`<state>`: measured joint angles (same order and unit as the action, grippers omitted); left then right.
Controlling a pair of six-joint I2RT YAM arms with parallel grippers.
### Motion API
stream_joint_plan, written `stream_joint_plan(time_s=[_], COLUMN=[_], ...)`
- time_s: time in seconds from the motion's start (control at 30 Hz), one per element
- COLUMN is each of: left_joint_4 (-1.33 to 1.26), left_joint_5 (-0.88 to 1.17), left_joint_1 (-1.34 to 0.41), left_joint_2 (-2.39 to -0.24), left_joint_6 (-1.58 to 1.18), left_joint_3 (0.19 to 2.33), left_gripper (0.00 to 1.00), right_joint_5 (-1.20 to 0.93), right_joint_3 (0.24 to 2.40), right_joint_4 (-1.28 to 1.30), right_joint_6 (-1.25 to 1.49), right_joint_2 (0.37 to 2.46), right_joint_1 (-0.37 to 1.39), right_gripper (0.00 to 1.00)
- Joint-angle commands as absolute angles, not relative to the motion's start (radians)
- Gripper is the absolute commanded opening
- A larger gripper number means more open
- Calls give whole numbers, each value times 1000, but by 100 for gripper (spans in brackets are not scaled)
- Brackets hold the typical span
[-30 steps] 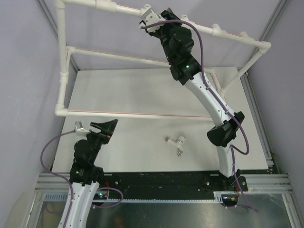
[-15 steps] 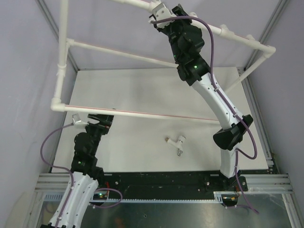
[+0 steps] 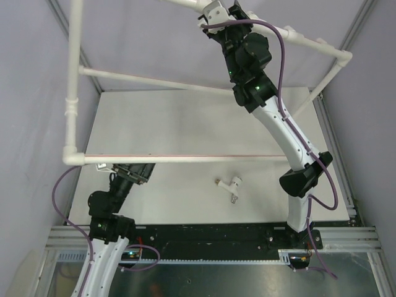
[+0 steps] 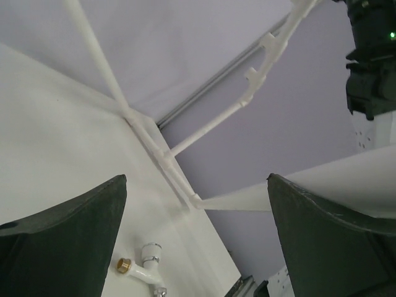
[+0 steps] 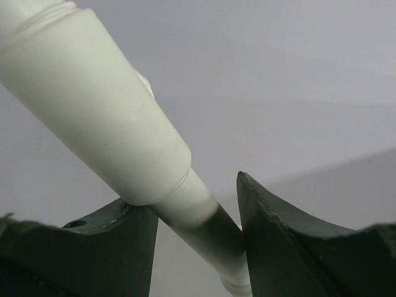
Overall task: Install the water faucets
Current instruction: Adjust the adaptor at the center of the board.
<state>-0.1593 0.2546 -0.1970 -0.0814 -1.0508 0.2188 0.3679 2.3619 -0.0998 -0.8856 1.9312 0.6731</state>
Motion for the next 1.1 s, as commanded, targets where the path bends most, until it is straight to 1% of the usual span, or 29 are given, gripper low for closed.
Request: stream_joint_plan(time_s=[0.0, 0.23, 0.4, 0.57, 0.67, 0.8, 1.07], left_joint_4=[-251, -189, -112, -94, -94, -130, -259], left_joint_5=[380, 501, 510, 515, 457, 321, 136], left_joint_1=[-210, -212, -213, -214, -214, -216, -221], left_joint_2=[-73, -102, -58, -12, 15, 39, -40], left_joint_6=[-984, -885, -823, -805, -807, -800, -847], left_joint_3=[288, 310, 261, 232, 225, 227, 226], left_gripper=[100, 98, 98, 98, 99, 100, 100], right_joint_5=[410, 409, 402, 397, 400, 397, 399], right_joint_3=[2437, 2485, 2540, 2561, 2532, 2497, 2458], right_joint_4=[-397, -381, -363, -355, -368, -395, -398], right_joint_6=[-691, -678, -654, -644, -650, -671, -687], right_joint_2=[1826, 1854, 1890, 1913, 1906, 1889, 1859], right_joint_1=[680, 673, 657, 652, 660, 678, 709], right_gripper=[0, 0, 0, 0, 0, 0, 0])
